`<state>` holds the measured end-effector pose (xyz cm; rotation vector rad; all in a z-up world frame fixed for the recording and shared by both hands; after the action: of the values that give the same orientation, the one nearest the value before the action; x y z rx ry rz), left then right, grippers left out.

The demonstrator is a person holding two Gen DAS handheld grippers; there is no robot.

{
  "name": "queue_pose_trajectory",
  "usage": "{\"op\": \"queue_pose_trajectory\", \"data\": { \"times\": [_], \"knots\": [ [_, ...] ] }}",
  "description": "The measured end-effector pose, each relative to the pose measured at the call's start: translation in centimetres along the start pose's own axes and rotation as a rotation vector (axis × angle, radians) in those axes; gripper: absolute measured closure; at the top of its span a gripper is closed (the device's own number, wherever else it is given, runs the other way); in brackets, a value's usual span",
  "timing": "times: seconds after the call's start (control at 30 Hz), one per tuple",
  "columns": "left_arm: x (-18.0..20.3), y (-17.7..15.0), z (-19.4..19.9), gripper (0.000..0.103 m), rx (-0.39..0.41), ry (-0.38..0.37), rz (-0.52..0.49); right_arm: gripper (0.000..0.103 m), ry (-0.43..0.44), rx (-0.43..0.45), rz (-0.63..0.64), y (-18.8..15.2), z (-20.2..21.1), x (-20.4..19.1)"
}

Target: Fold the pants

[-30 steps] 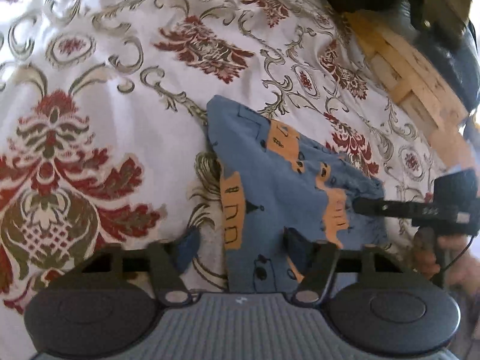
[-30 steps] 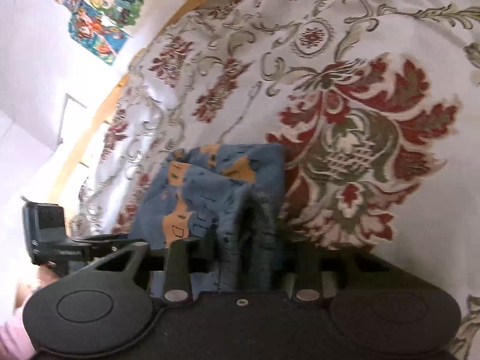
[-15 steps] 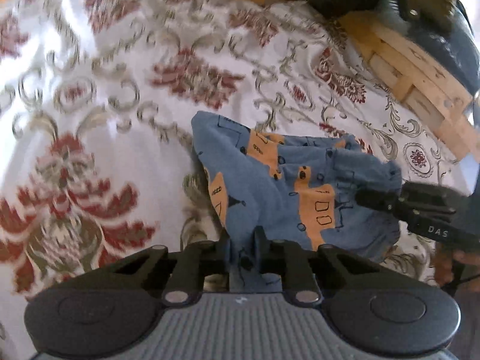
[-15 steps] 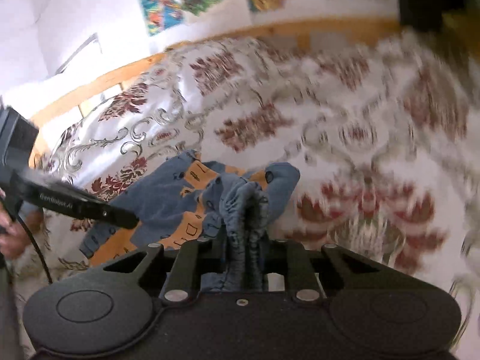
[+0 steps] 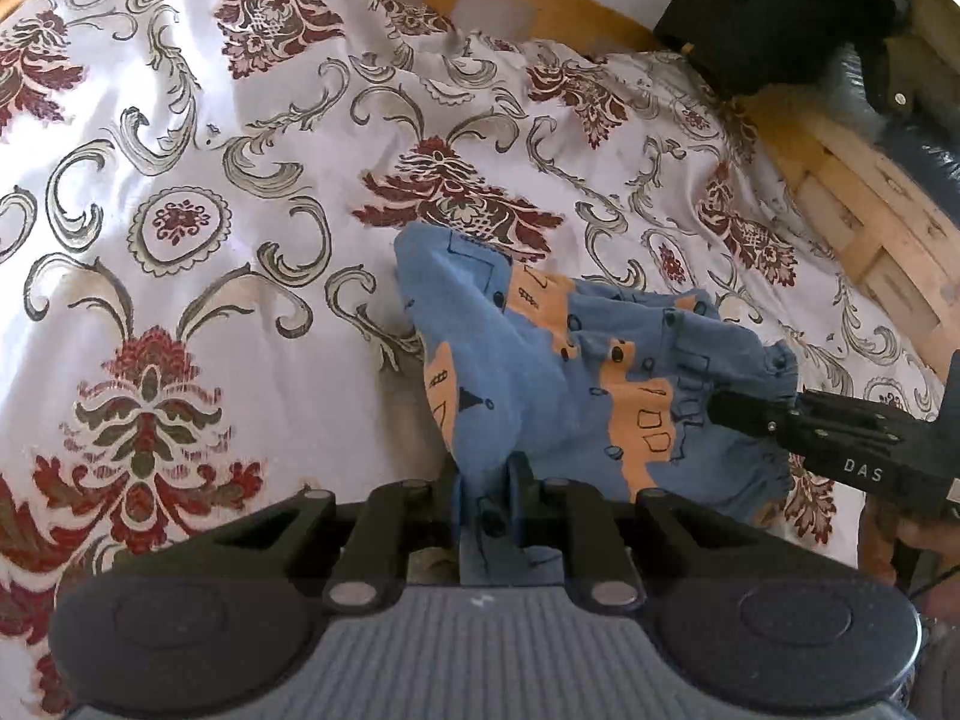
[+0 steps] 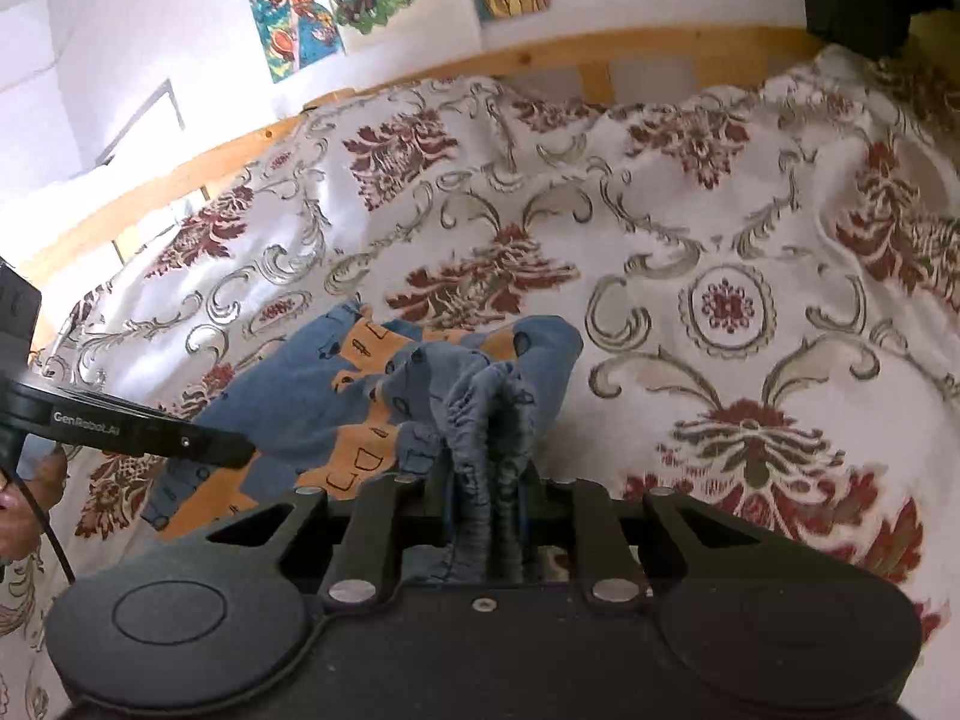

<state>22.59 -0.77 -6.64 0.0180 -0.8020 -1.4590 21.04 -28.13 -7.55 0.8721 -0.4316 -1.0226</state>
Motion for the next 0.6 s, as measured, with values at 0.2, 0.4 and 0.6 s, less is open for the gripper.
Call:
{"op": "queue_pose_trajectory", "data": {
  "times": [0.2, 0.4, 0.6],
  "knots": [
    [0.0, 0.0, 1.1, 0.059, 0.023, 0.040, -0.024, 0.045, -0.080, 0.016, -0.035, -0.3, 1.6, 0.1],
    [1.1, -1.5, 6.1, 0.014, 0.146, 0.101, -0.048, 0.014, -0.202, 0.074, -0.012, 0.0, 6.9, -3.5],
    [3.3, -6.1, 10.9, 0.000, 0.249, 0.170, -0.055, 0.001, -0.262, 0.152, -0.093, -0.7, 12.0, -7.8]
  ]
}}
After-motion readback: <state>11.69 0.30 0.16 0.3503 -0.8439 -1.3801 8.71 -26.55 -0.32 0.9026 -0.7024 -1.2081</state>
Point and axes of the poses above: each gripper's, at about its wrist camera, not at the fingertips, and z roughly against the way its jaws point, x to its right, y to its top, the point moved 2 cm from there along -z, roughly the way its jaws point, and after that the axes turned 15 degrees about z, right-handed, at the moved point
